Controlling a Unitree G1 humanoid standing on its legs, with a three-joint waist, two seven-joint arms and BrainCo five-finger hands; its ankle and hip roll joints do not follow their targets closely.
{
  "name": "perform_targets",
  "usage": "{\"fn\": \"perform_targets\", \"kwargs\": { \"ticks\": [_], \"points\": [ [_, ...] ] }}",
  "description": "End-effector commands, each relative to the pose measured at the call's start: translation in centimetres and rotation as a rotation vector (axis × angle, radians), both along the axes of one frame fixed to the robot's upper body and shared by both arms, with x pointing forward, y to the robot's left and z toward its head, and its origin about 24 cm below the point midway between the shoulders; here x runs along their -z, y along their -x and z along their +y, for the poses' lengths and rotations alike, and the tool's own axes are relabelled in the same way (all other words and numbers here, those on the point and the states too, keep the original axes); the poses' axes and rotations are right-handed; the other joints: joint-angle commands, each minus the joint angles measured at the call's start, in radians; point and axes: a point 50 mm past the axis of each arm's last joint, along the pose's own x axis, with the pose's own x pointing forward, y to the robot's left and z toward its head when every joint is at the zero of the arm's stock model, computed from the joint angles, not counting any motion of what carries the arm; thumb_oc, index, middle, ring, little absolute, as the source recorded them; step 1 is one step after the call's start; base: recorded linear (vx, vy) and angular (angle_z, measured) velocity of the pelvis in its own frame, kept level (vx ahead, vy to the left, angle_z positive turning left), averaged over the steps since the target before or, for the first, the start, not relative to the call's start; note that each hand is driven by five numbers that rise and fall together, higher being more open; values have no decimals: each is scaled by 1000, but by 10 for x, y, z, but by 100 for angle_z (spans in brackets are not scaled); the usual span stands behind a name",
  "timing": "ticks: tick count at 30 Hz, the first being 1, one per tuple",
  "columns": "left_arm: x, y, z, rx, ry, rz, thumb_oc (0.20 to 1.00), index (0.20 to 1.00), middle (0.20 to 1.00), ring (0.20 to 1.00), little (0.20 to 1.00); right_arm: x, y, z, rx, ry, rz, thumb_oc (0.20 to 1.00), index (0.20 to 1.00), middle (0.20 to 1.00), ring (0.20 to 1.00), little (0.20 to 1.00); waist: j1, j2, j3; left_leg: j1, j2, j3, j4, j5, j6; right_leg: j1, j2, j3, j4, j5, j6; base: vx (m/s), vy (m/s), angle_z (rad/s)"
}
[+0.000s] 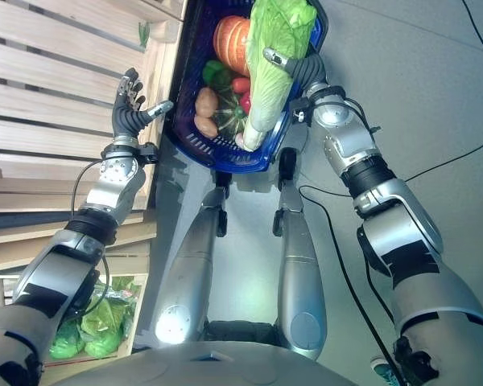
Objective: Pick up fruits and vegetables into the basket
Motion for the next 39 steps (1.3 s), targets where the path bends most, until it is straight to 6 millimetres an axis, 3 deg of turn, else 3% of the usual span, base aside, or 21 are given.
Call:
{"fn": "perform_targets", "kwargs": {
  "ticks": [1, 11, 18, 19, 20, 21, 31, 39],
  "points": [
    [-5, 1, -7, 42, 42, -56, 1000, 1000, 1000, 1000, 1000, -18, -5, 5, -65, -61, -1, 200, 200, 200, 200, 200, 18, 100, -24, -51, -76, -9, -37, 37, 12, -16, 22, -86, 132, -156, 49, 43, -26, 11],
    [-8, 0, -24, 121, 49, -88, 1000, 1000, 1000, 1000, 1000, -3, -19, -19, 8, -228, 172, 200, 200, 200, 200, 200, 63, 133, -24, -111, -98, -33, 8, 30, 27, -74, 11, -108, 180, -167, 45, 41, -9, 12],
    [-11, 2, -34, 144, 54, -110, 1000, 1000, 1000, 1000, 1000, 6, -21, -38, 149, -294, 250, 200, 200, 200, 200, 200, 76, 153, -24, -146, -104, -41, 18, 33, 34, -117, 13, -106, 210, -172, 45, 28, 7, 9],
    [-11, 2, -35, 145, 54, -110, 1000, 1000, 1000, 1000, 1000, 8, -21, -40, 175, -295, 262, 479, 479, 479, 479, 479, 77, 155, -24, -148, -105, -41, 18, 33, 36, -120, 13, -106, 211, -171, 45, 16, 2, 3],
    [-11, 3, -37, 146, 56, -112, 1000, 1000, 1000, 1000, 1000, 10, -20, -44, 205, -296, 267, 812, 812, 812, 812, 812, 78, 158, -24, -152, -106, -42, 17, 34, 37, -125, 14, -105, 212, -171, 45, 0, 0, 0],
    [-11, 3, -38, 146, 57, -112, 1000, 1000, 1000, 1000, 1000, 11, -20, -47, 232, -299, 271, 1000, 1000, 1000, 1000, 1000, 78, 159, -24, -156, -106, -41, 17, 34, 37, -129, 13, -105, 214, -171, 46, 0, 0, 0],
    [-7, 7, -51, 151, 71, -127, 1000, 1000, 1000, 1000, 1000, 11, -18, -68, 422, -284, 248, 1000, 1000, 1000, 1000, 1000, 72, 173, -24, -166, -108, -36, 14, 41, 35, -142, 11, -100, 206, -157, 50, 0, 0, 0],
    [-6, 8, -56, 151, 77, -129, 1000, 1000, 1000, 1000, 1000, 6, -18, -70, 466, -259, 224, 1000, 1000, 1000, 1000, 1000, 68, 176, -24, -157, -107, -33, 8, 43, 34, -137, 13, -96, 201, -154, 50, 0, 0, 0]
  ]
}}
